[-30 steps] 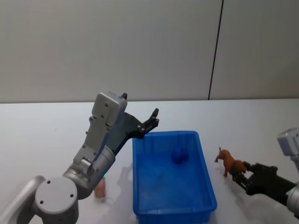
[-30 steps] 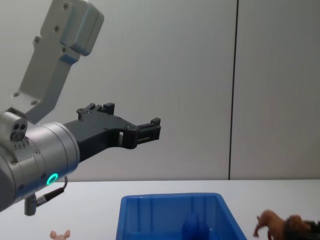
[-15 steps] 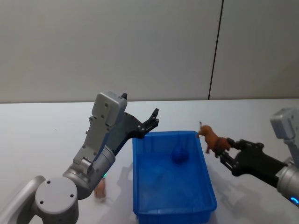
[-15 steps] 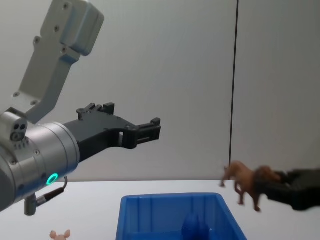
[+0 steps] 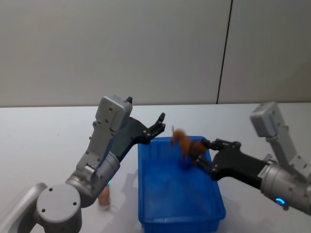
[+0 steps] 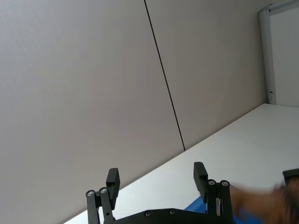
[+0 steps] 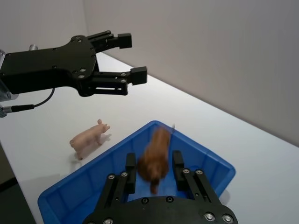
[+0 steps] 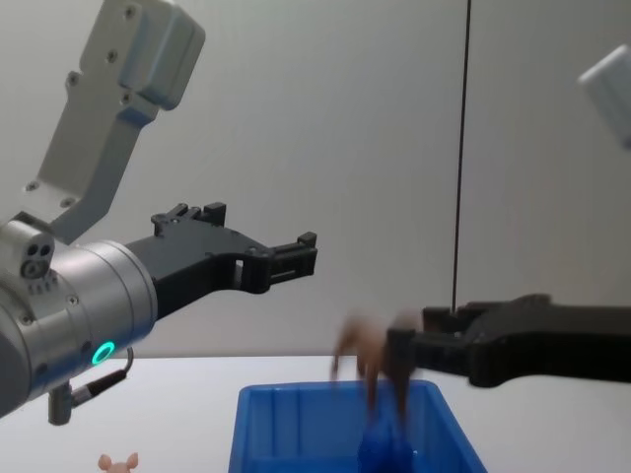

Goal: Pick up the two dolls from the table and place them into the box.

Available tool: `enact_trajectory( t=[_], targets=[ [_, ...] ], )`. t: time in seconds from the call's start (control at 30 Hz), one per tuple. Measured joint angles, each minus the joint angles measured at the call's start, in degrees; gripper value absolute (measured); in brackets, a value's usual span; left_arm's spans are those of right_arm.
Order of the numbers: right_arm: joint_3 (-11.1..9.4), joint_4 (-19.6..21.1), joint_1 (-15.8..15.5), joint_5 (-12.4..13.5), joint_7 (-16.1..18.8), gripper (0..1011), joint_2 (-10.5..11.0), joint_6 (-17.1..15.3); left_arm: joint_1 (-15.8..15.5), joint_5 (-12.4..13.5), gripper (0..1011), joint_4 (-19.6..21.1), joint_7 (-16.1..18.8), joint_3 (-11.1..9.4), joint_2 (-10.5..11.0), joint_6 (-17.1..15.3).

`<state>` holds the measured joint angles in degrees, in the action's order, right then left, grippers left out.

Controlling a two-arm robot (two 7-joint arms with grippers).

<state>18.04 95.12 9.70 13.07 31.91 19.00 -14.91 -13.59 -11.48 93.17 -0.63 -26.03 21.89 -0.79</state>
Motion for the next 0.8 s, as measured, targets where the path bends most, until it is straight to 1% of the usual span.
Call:
enact_trajectory(
  t=[0.13,0.17,0.3,0.33,0.47,0.5,0.6,0.63,0.67,0.8],
  targets=[
    [0.8,-1.0,0.6,-0.8,0.5,528,-1.0,-0.8,0.0,0.0,1001,0.0,0.0,0.0,0.0,0.0],
    [1.0,-1.1,0.7,-0.9,0.5,585,-1.1,-0.9,0.0,0.0,1001,0.0,0.0,0.0,0.0,0.0],
    [1.5,-1.9,1.2,-1.4,0.5,657,-1.7,-1.4,0.0,0.0,1000,0.0,0.0,0.0,0.0,0.0],
    [1.6,-2.2,1.3,-1.5,0.4,725,-1.8,-1.5,0.0,0.0,1000,0.0,0.0,0.0,0.0,0.0],
    [1.7,-2.5,1.3,-1.4,0.0,836,-1.9,-1.4,0.0,0.0,1000,0.0,0.0,0.0,0.0,0.0],
    [1.7,-2.5,1.3,-1.3,-0.1,888,-1.8,-1.3,0.0,0.0,1000,0.0,0.0,0.0,0.0,0.0],
    [1.4,-2.5,1.1,-0.5,-0.6,937,-1.4,-0.7,0.0,0.0,1001,0.0,0.0,0.0,0.0,0.0],
    [1.2,-2.4,0.8,-0.1,-0.9,983,-1.0,-0.5,0.0,0.0,1000,0.0,0.0,0.0,0.0,0.0],
    [1.0,-2.3,0.6,0.1,-1.0,998,-0.8,-0.3,0.0,0.0,1000,0.0,0.0,0.0,0.0,0.0],
    [0.1,-1.6,-0.6,1.9,-1.8,1001,0.8,0.7,0.0,0.0,1000,0.0,0.0,0.0,0.0,0.0]
  ],
)
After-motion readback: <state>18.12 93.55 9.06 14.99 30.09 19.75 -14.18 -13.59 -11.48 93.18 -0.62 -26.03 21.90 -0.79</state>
